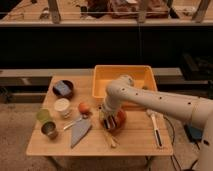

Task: Wipe red bowl with eraser

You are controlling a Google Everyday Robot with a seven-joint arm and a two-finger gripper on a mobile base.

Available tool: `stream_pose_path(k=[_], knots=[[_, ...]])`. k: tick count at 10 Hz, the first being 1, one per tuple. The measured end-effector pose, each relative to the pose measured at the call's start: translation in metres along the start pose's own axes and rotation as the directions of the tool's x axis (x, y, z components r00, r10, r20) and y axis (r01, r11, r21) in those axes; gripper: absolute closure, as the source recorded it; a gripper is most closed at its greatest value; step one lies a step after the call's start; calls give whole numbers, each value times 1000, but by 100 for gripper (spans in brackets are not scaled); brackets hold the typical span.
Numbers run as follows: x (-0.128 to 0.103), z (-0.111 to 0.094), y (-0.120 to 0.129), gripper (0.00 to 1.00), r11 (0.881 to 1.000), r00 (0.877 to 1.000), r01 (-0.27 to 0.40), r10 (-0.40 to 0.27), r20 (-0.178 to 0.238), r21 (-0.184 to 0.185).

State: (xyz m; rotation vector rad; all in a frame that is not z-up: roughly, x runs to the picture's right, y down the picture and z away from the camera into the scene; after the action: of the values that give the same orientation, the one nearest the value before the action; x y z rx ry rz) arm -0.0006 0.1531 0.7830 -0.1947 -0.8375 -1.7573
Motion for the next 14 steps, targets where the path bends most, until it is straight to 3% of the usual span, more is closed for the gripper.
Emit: stream_pose_path(k=[5,14], knots=[[-24,5,5,100,1000,1000,-11,12,21,-13],[-35,0,63,100,988,990,-138,139,22,-63]])
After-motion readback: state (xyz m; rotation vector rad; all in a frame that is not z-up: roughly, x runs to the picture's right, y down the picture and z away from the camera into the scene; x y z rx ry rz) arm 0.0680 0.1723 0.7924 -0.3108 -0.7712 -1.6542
